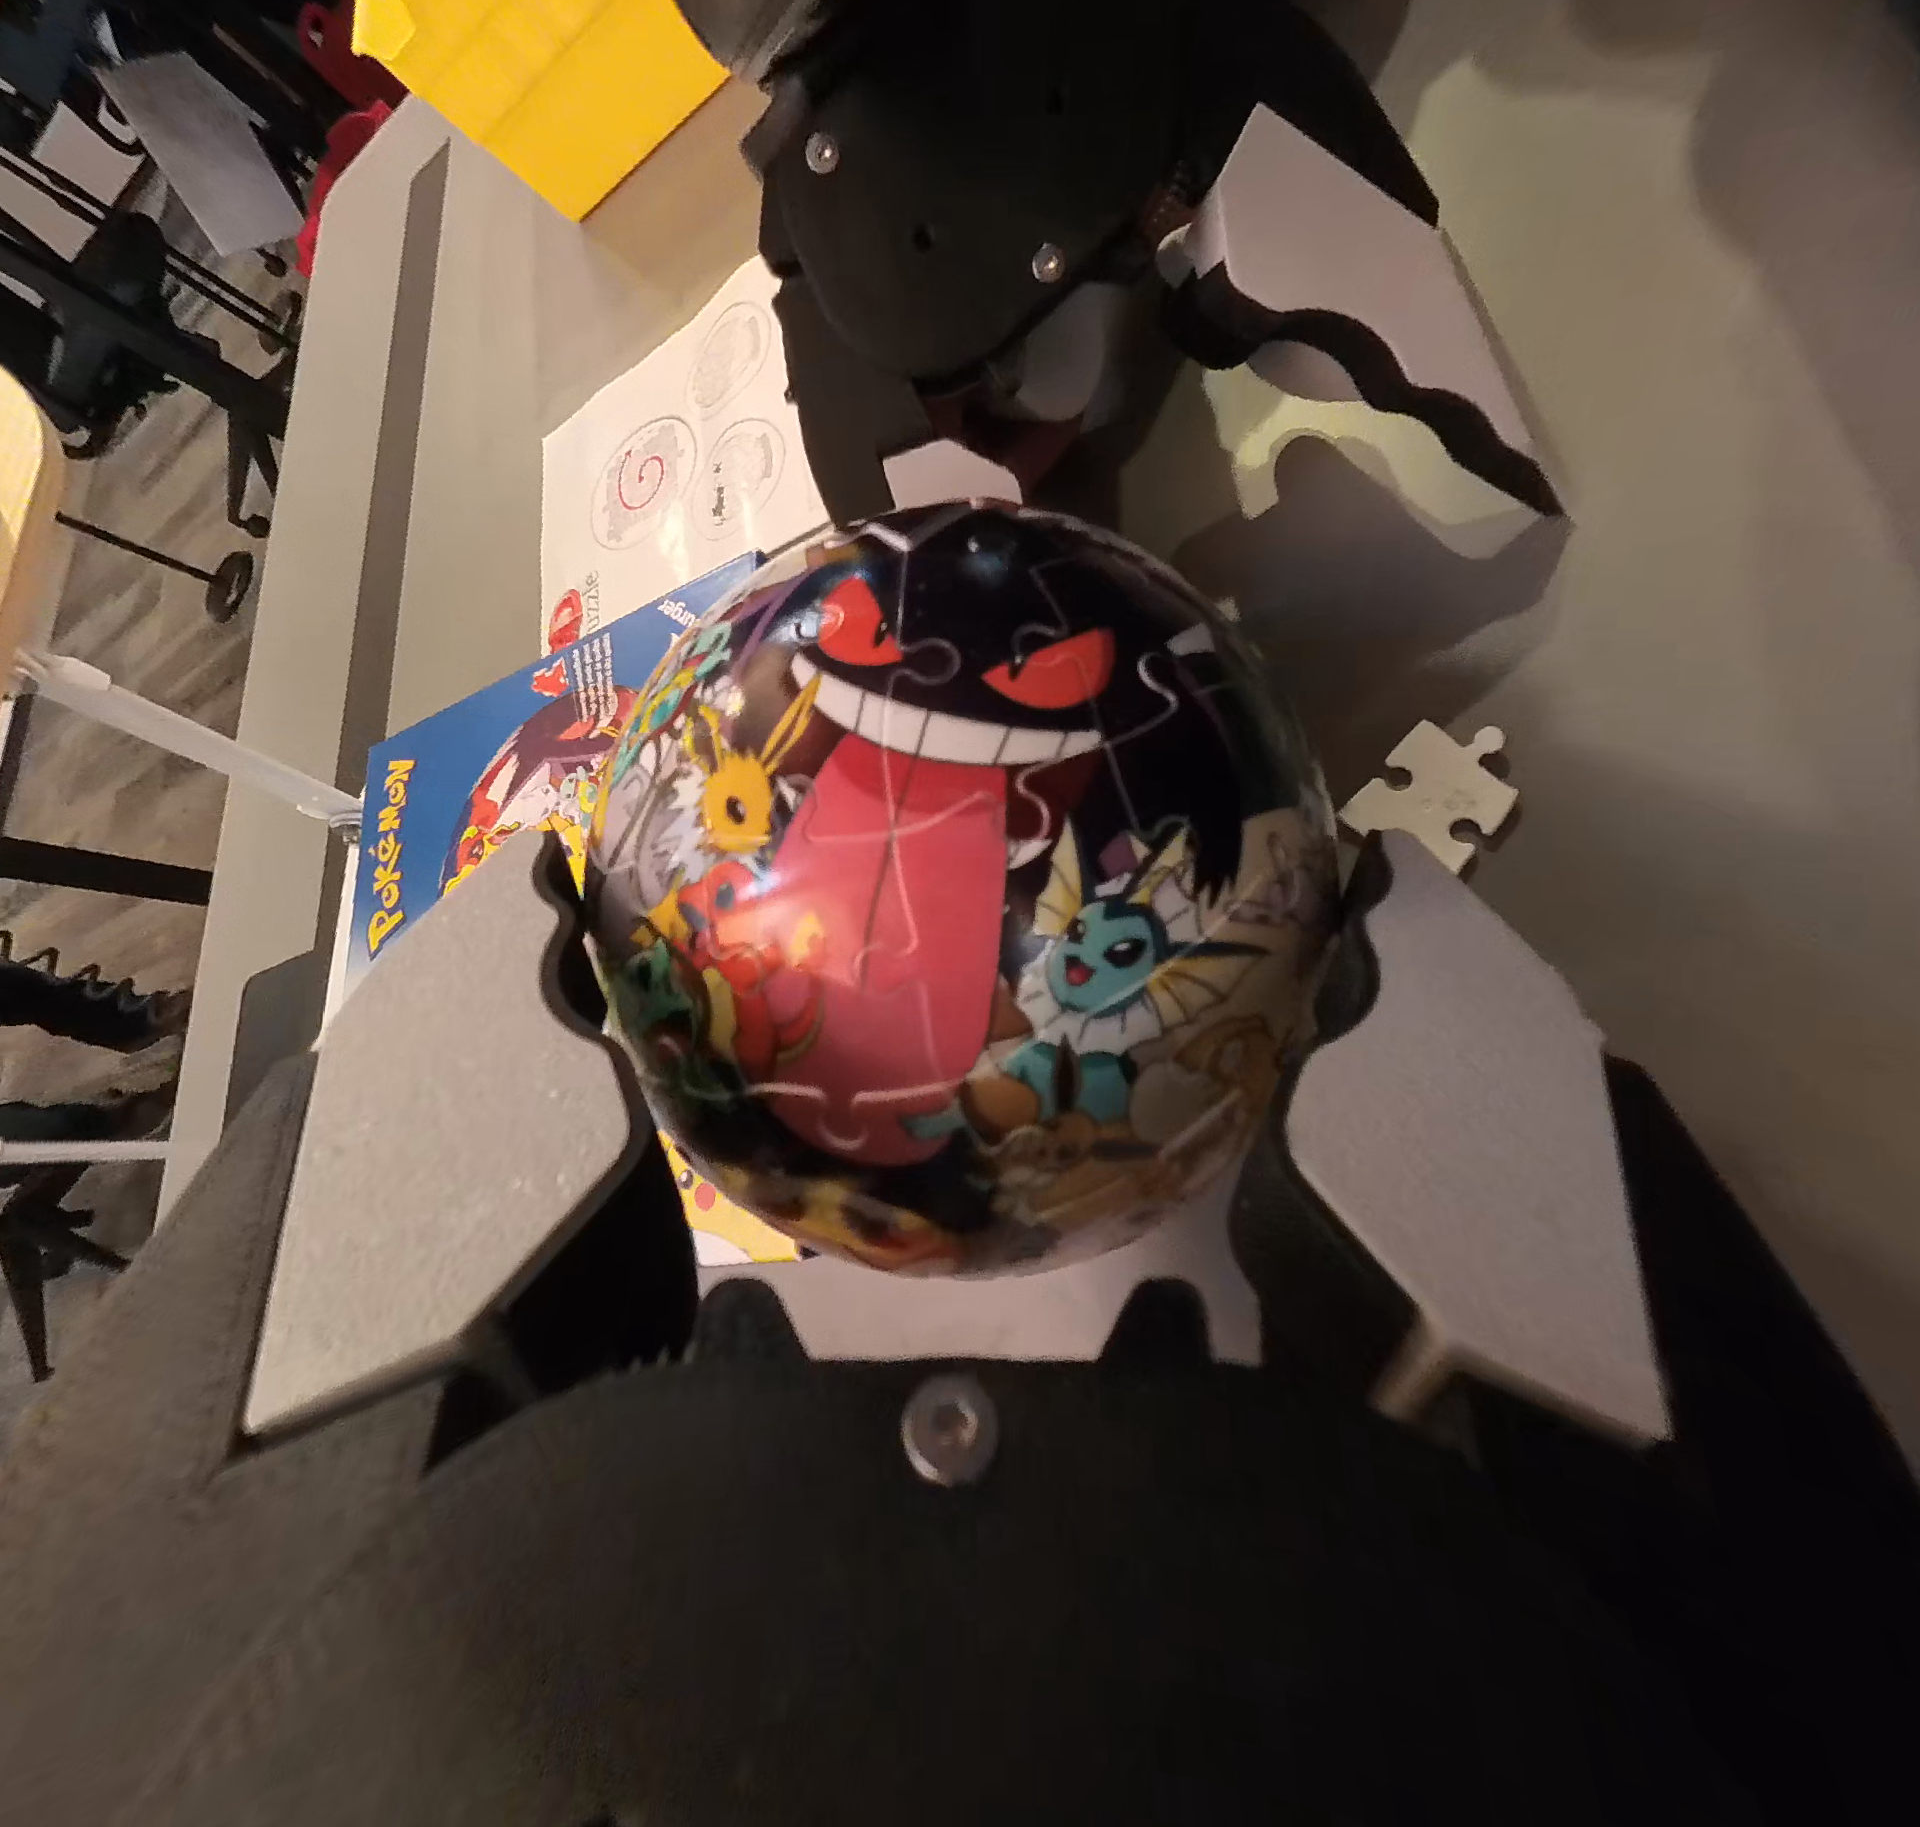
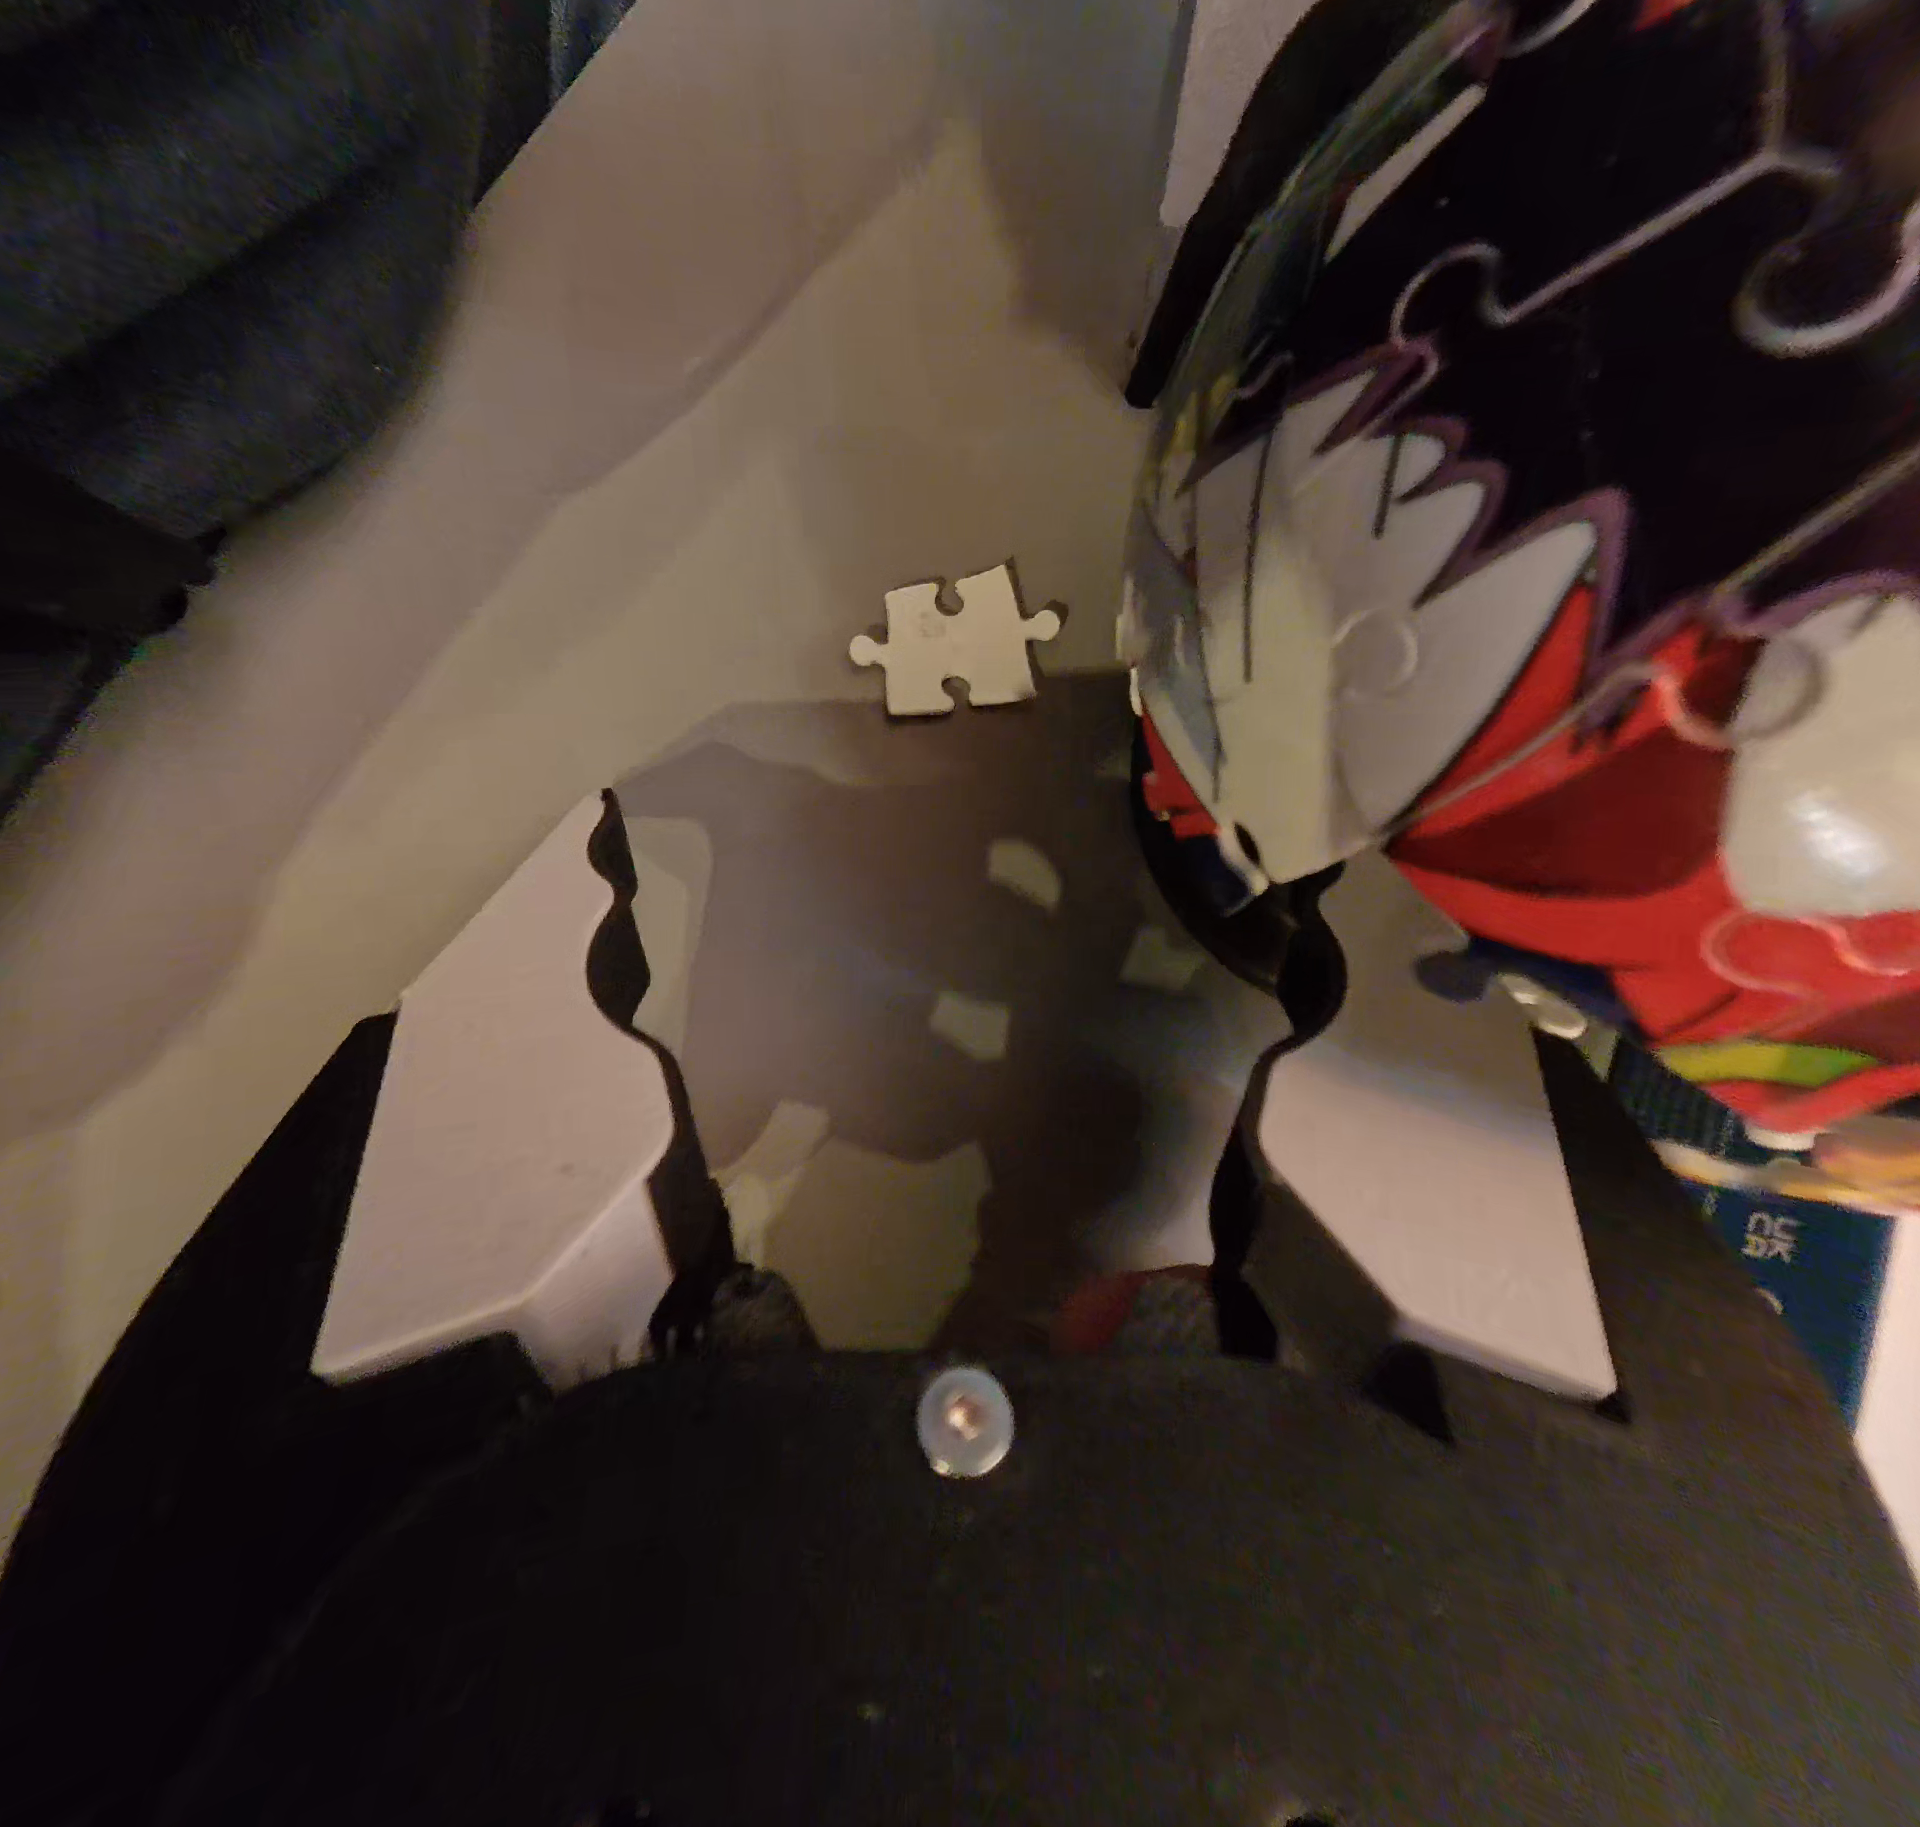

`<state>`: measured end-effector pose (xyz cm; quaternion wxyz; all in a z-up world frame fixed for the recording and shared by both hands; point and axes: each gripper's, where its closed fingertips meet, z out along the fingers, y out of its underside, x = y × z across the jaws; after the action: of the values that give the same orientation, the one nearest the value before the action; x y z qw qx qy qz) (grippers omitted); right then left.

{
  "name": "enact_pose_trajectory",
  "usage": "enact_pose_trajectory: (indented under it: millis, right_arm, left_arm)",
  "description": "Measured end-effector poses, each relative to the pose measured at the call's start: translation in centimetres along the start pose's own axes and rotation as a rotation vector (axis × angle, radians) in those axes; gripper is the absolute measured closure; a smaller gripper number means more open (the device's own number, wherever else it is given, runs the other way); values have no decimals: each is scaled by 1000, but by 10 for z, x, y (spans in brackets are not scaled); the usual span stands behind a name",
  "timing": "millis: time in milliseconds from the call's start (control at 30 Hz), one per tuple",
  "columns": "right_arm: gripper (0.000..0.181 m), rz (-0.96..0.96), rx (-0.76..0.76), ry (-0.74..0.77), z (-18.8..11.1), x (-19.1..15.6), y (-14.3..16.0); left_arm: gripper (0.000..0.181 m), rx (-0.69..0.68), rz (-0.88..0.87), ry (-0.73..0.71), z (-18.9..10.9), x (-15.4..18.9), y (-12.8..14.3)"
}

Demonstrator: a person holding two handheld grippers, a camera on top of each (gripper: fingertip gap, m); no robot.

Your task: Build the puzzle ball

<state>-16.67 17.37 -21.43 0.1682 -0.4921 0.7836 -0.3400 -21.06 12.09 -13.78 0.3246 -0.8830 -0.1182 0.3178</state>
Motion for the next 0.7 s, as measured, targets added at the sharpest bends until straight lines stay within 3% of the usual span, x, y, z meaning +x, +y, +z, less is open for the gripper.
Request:
enact_pose_trajectory:
  millis: [700]
  right_arm:
    - [75, 0, 20, -40, -22, -10, 5]
  left_arm:
    - [48, -34, 30, 0, 0, -2, 3]
